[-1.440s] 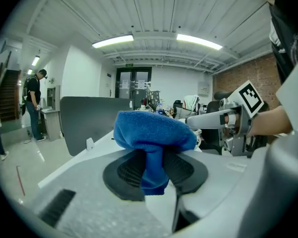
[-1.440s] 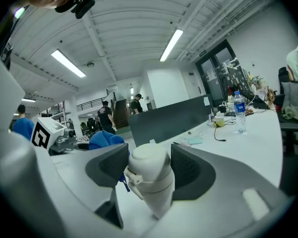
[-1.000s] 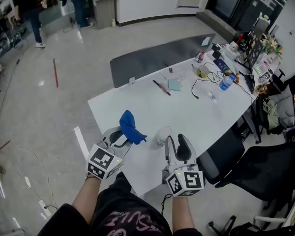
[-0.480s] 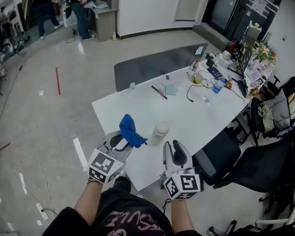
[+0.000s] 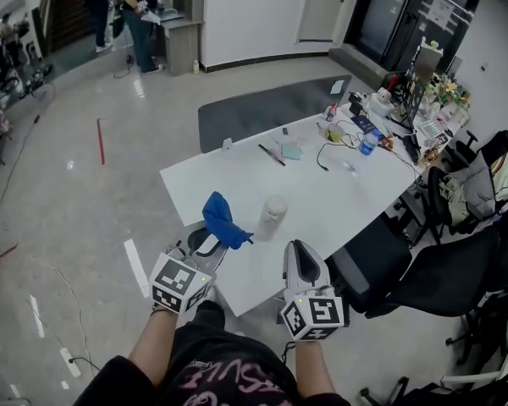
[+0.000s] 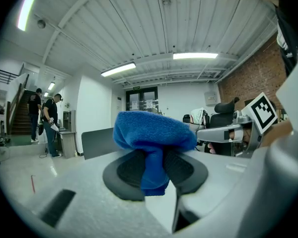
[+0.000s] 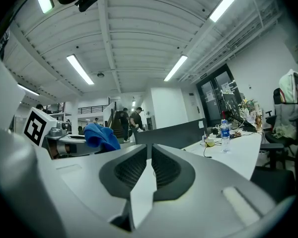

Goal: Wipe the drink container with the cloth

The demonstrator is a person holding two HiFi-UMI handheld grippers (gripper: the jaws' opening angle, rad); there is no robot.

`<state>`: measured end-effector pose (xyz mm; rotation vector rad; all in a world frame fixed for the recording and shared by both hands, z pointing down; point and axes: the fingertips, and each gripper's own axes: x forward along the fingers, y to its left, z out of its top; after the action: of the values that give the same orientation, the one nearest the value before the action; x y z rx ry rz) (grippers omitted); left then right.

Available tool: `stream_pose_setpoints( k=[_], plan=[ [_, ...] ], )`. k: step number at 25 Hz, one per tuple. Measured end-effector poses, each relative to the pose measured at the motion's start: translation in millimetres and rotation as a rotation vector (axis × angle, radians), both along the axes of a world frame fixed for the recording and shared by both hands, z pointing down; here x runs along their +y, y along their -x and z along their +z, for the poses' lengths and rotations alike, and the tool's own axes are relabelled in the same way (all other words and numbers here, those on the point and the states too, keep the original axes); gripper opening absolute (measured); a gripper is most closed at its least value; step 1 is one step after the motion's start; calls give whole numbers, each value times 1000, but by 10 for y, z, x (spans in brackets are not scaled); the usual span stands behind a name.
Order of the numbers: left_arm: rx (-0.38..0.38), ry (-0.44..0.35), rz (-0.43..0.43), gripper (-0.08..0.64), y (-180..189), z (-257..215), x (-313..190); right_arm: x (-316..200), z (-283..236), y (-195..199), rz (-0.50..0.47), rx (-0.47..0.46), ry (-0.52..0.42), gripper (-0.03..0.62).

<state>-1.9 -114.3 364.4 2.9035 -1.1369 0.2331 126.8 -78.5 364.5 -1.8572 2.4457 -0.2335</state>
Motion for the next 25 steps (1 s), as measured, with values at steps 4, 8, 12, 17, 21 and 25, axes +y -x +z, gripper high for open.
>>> stream_pose_setpoints(
  k=[4,8,12,17,21,25],
  plan=[
    [2,-10,-8,101,28,-69,43,50,-28,-31,8,1,-3,-6],
    [11,-14,-26,101,46,-98,72,90,-27,-69,8,4,1,-6],
    [21,-6,-28,101,65,-101,91,129,-9,-72,7,11,10,-5],
    [20,-10,-28,101,47,-121,99,149,10,-79,8,13,14,-5],
    [20,-9,-30,100,36,-133,119,177,-6,-131,17,13,10,-5],
    [15,-11,-27,100,19,-117,147,206,-15,-189,28,14,3,-5]
  ],
)
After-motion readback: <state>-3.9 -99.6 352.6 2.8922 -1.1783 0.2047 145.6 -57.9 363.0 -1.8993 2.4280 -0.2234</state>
